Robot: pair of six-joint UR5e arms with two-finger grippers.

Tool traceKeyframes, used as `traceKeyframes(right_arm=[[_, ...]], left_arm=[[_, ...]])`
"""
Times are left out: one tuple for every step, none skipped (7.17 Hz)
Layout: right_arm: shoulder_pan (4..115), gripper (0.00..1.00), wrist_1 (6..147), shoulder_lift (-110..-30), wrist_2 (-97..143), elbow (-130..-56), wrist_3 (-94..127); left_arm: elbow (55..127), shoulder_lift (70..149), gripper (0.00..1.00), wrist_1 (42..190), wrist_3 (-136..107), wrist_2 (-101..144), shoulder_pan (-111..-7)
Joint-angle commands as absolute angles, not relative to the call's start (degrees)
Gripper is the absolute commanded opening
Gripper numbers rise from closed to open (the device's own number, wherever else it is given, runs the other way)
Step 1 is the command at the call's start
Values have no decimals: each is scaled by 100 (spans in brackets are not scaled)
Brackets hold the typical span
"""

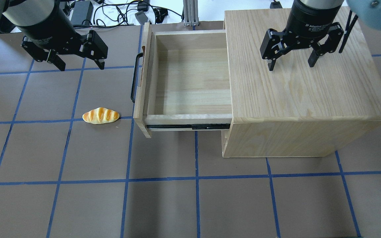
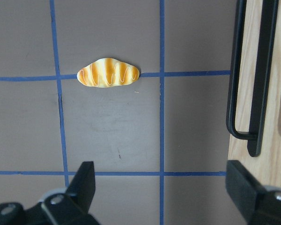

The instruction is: Open upper drawer

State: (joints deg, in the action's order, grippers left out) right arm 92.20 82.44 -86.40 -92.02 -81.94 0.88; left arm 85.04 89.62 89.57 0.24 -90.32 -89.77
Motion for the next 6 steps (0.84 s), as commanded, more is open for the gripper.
traceKeyframes(right_arm=[[9220, 100, 8244, -8640, -9202, -8191, 88], [9220, 100, 8244, -8640, -9202, -8200, 88], [9220, 100, 8244, -8640, -9202, -8191, 88], [9220, 100, 8244, -8640, -9202, -8191, 79], [9220, 100, 8244, -8640, -9202, -8191, 88], [9220, 100, 8244, -8640, -9202, -8191, 88]], left_arm=[[8174, 9228, 100, 9017, 35, -9009, -8947], [8200, 9229, 100, 9009, 26, -9000, -8947], [8218, 9220, 100, 9009, 9, -8965, -8947], [8226, 9220, 100, 9009, 9, -8965, -8956], [8235, 9211, 100, 9009, 9, -8965, -8956], [8235, 9211, 100, 9009, 9, -8965, -8956]])
